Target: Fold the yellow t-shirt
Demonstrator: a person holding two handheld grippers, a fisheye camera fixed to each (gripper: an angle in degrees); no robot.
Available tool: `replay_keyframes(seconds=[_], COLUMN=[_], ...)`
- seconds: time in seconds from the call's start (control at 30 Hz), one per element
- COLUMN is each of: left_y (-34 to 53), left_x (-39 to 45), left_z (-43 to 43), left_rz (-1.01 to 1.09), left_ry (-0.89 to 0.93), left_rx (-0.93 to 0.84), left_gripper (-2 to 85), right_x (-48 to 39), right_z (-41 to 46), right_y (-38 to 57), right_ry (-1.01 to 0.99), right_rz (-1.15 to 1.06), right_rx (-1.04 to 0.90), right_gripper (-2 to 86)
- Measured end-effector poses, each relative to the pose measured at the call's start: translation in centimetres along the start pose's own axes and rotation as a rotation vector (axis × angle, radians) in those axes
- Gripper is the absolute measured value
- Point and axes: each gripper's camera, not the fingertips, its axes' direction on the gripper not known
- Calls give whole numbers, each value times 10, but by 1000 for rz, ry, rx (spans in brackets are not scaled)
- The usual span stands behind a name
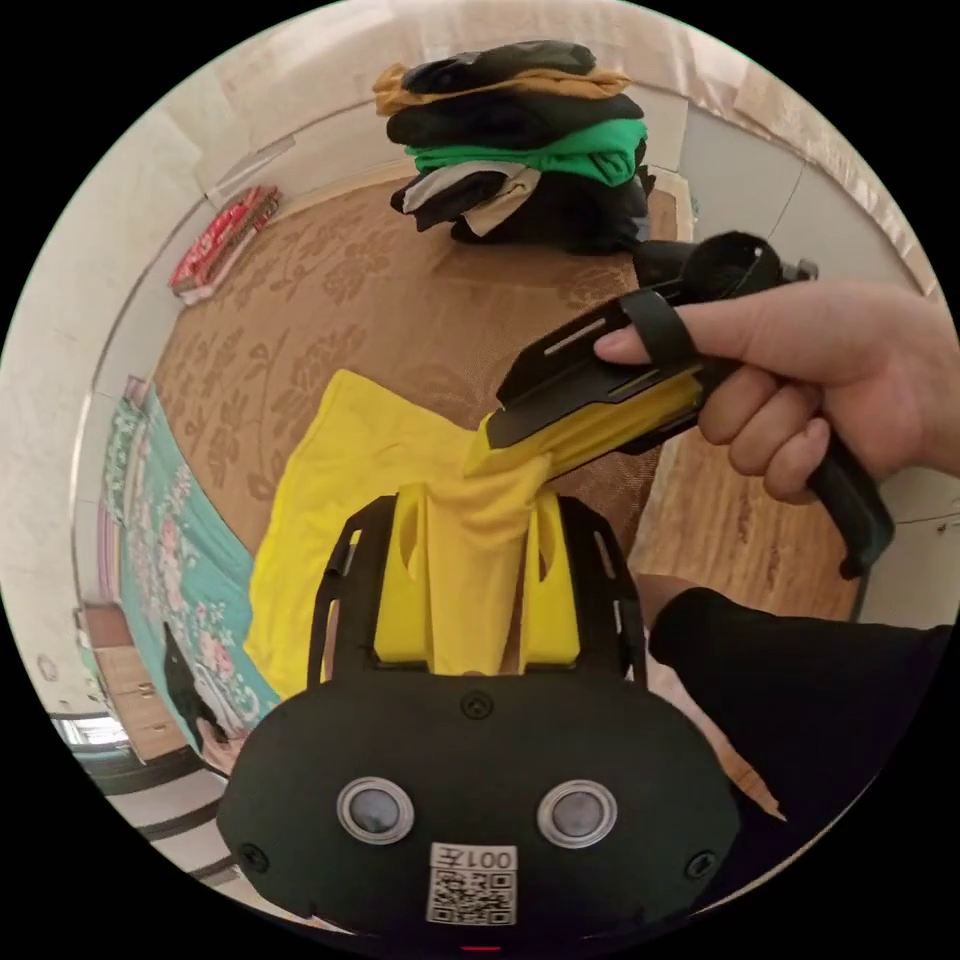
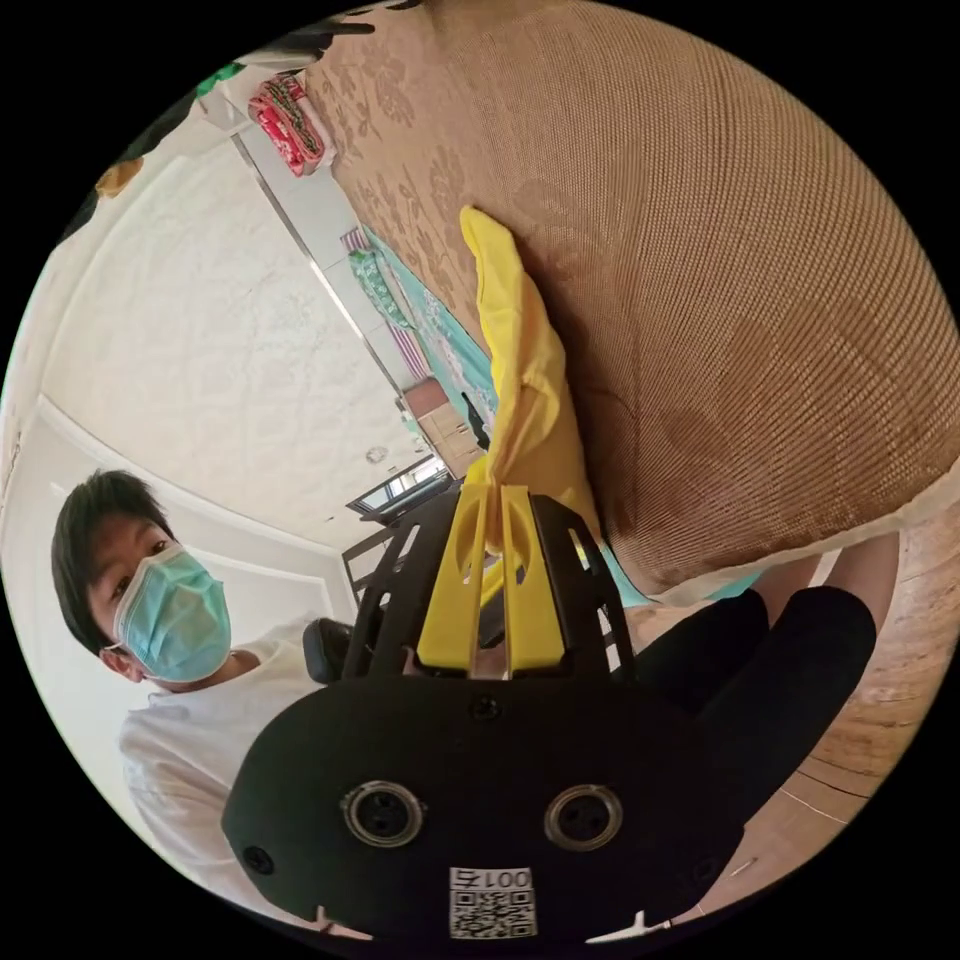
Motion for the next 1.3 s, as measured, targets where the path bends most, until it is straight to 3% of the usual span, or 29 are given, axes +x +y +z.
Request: replay_keyframes(seconds=[0.27, 0.43, 0.5, 0.6, 0.77, 1.03, 1.2, 1.3], left_y=[21, 43, 51, 66, 101, 165, 226, 286], left_x=[28, 7, -2, -14, -37, -106, -162, -199], left_z=[-2, 2, 3, 7, 13, 26, 55, 68], left_rz=[19, -81, -110, -139, -159, -285, -530, -719], left_ry=[-140, -62, -45, -25, 43, 115, 394, 534], left_rx=[13, 20, 27, 33, 51, 83, 95, 162], left_gripper=[-3, -9, -9, -9, -9, -8, -8, -8], right_x=[-50, -46, -30, -15, -45, -98, -176, -245], right_z=[8, -2, 14, 42, 80, 130, 142, 190], right_y=[-10, -24, -43, -68, -106, -149, -110, -84], right_ry=[176, 96, -33, -172, -153, 17, 157, 354], right_rz=[-110, -117, -44, 44, 20, -19, -147, -344], right_rx=[-42, -11, -65, -86, -85, -179, -70, -147], right_gripper=[38, 110, 142, 143, 113, 25, 7, 5])
